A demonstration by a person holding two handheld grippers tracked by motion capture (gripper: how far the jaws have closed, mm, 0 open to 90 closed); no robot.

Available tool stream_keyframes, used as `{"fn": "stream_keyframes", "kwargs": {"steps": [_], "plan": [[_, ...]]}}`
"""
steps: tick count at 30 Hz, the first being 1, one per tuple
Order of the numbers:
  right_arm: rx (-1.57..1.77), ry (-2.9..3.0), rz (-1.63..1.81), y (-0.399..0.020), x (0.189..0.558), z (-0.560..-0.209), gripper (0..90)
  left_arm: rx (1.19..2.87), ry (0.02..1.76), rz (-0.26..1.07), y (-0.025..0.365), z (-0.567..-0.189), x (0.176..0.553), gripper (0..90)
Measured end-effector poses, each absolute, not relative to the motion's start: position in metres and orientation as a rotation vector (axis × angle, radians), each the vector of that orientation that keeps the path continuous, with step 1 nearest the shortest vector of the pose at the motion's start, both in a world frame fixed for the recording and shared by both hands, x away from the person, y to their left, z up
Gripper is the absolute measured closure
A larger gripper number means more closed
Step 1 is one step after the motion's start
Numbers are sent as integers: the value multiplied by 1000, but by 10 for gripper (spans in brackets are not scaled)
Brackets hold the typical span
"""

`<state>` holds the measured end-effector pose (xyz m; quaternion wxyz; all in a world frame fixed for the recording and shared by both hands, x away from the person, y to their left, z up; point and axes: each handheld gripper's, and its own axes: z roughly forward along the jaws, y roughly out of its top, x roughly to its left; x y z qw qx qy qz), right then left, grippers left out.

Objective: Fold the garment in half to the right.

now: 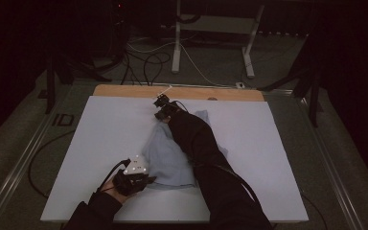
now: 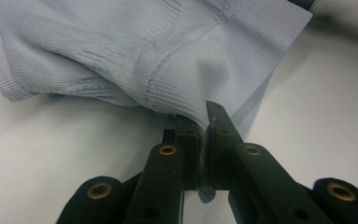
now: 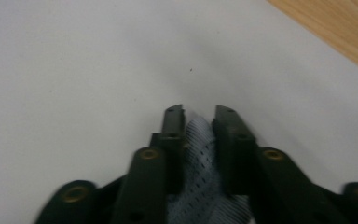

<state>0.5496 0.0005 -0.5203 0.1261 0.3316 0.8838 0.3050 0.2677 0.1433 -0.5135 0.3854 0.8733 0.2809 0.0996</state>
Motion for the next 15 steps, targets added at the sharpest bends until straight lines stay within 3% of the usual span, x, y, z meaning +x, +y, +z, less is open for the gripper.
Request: {"fn": "stream_keyframes", "kwargs": {"steps": [4,15], "plan": [[978,2595,877,0,550,-518,851,2221,715,251,143,-513,268,870],[861,2601,895,-2,544,-501,857,2196,627,249,144,-510,267,870]]}}
